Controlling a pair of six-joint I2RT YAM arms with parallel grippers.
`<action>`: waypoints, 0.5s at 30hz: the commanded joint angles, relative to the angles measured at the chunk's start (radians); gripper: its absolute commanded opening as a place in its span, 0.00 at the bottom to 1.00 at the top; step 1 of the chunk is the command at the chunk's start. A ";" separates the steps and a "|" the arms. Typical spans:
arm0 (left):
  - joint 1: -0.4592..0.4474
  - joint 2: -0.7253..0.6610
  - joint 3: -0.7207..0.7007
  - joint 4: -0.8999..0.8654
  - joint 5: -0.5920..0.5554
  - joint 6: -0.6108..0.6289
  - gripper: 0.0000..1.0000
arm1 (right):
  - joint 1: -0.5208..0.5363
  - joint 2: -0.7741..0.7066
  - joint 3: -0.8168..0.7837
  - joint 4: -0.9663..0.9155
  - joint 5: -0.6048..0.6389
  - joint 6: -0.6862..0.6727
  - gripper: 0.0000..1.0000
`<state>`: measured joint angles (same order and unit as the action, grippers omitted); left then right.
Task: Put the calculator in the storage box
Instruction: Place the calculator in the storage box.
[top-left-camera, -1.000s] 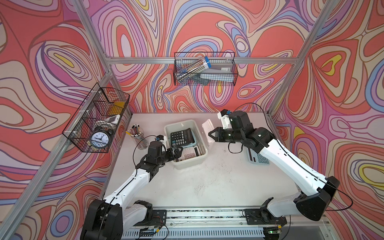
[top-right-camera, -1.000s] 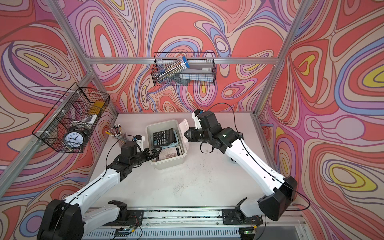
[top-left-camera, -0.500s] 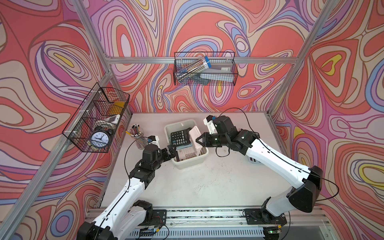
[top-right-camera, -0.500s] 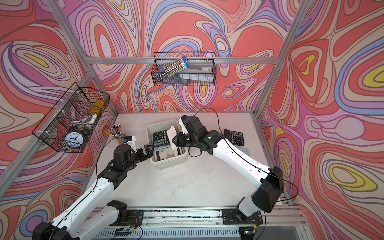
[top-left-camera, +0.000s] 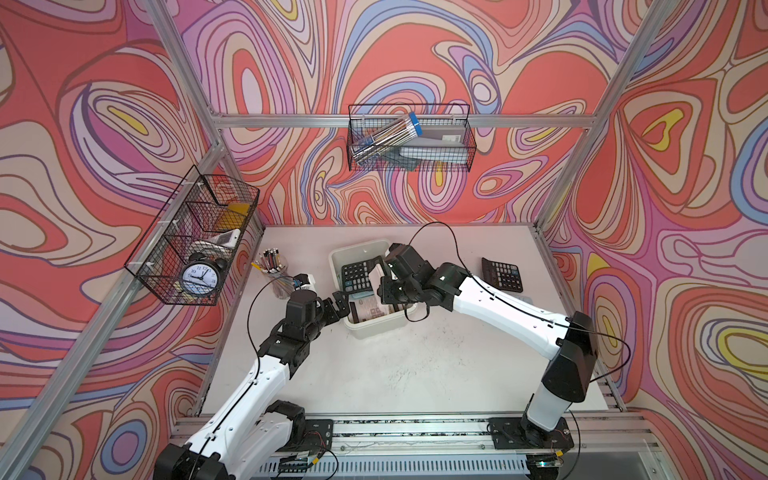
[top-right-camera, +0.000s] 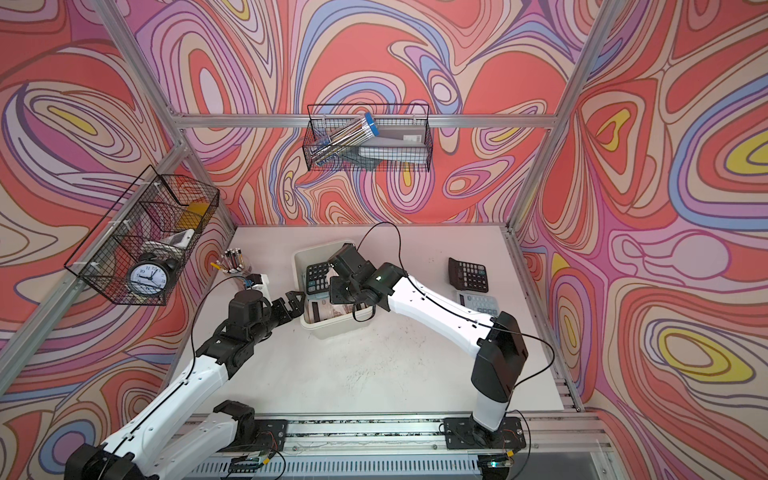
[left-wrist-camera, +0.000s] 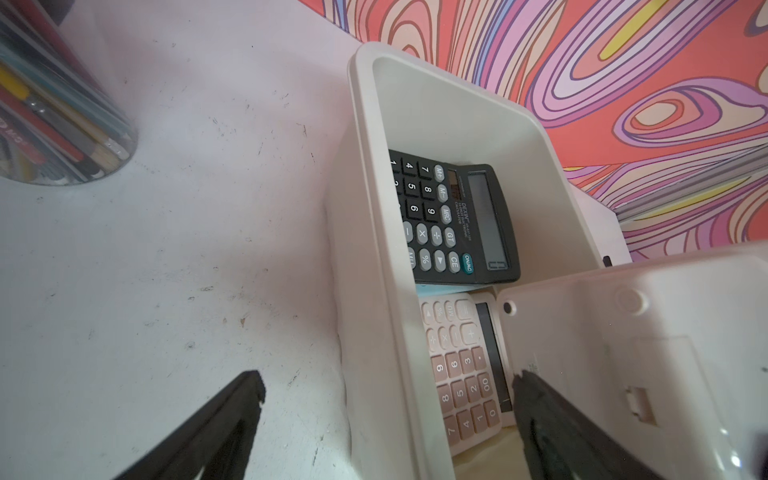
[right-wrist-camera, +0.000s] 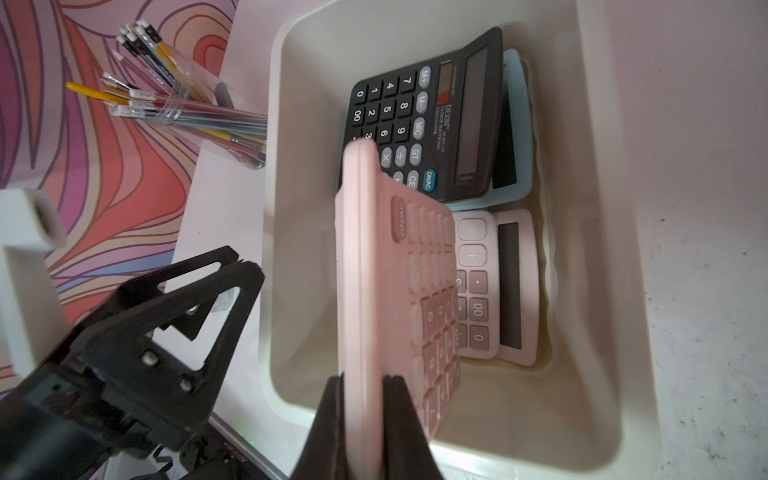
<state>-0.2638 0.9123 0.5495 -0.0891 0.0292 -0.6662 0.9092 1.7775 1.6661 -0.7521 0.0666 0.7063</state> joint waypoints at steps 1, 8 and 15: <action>-0.001 -0.007 -0.003 -0.026 -0.014 0.001 0.99 | 0.037 0.046 0.064 -0.118 0.123 0.032 0.00; 0.000 -0.014 -0.003 -0.029 -0.014 -0.001 0.99 | 0.057 0.110 0.080 -0.165 0.192 0.062 0.00; 0.000 -0.018 -0.005 -0.031 -0.020 -0.001 0.99 | 0.064 0.174 0.073 -0.131 0.150 0.066 0.00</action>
<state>-0.2638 0.9104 0.5495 -0.0917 0.0223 -0.6666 0.9588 1.9167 1.7271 -0.8589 0.2413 0.7525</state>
